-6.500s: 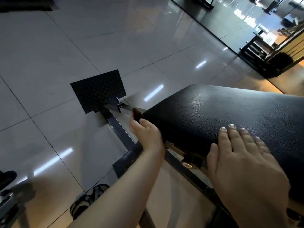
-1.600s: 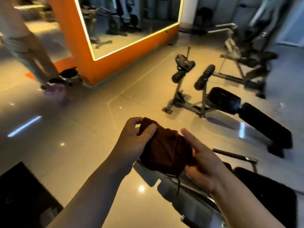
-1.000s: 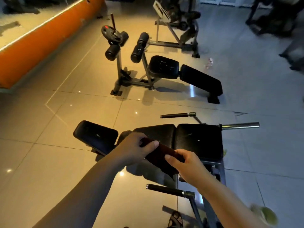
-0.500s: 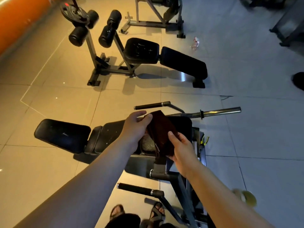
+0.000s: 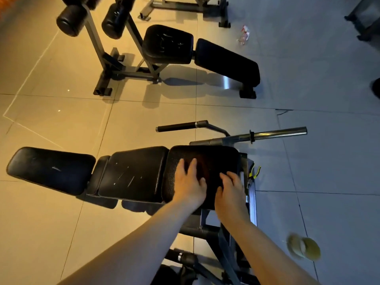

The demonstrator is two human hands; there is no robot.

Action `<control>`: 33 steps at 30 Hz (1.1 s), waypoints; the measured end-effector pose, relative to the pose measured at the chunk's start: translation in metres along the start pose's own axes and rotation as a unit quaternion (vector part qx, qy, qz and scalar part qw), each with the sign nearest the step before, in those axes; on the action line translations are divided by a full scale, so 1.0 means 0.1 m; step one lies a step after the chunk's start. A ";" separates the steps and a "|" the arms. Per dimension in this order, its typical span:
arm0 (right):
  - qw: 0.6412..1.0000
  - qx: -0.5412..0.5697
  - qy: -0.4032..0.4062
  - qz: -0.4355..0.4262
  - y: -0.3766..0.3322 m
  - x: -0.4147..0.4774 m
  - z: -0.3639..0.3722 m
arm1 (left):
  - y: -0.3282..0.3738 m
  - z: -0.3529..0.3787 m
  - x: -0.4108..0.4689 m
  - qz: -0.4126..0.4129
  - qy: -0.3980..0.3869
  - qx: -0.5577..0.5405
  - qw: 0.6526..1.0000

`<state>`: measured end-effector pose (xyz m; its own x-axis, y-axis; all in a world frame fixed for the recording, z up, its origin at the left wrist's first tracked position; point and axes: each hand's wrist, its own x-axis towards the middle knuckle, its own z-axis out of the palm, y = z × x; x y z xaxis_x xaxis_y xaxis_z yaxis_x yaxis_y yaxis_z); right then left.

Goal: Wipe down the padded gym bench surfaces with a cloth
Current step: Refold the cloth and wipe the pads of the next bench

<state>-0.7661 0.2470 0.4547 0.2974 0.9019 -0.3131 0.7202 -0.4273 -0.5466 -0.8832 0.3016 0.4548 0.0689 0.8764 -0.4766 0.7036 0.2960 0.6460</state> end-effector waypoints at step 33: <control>0.954 -0.207 0.128 -0.173 0.52 0.50 0.46 | -0.72 0.14 0.69 0.200 0.092 0.130 0.967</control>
<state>-0.7421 0.2670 0.3747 0.1024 0.9930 0.0593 0.9731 -0.0876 -0.2133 -0.9187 0.3351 0.3673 0.2624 0.9607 -0.0908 0.8025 -0.1649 0.5734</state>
